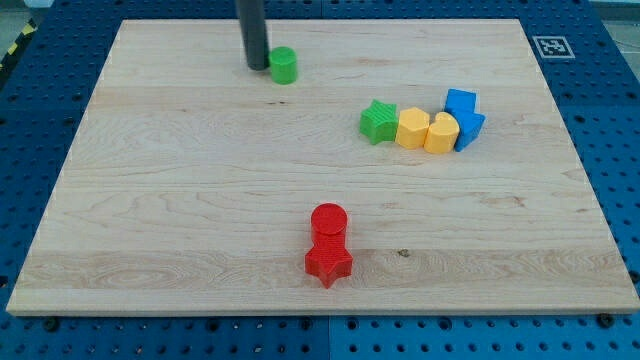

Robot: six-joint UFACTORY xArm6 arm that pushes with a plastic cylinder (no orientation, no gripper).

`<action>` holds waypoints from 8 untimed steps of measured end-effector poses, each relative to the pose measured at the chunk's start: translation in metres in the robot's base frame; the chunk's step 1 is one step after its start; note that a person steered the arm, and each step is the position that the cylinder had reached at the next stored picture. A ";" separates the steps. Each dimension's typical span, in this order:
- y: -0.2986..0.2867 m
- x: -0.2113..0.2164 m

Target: Push the green circle above the green star

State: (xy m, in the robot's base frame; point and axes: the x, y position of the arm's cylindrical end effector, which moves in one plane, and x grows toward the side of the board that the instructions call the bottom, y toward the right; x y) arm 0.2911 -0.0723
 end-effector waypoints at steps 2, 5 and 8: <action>0.037 -0.006; 0.064 0.029; 0.031 0.053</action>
State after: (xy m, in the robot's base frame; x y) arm 0.3439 -0.0414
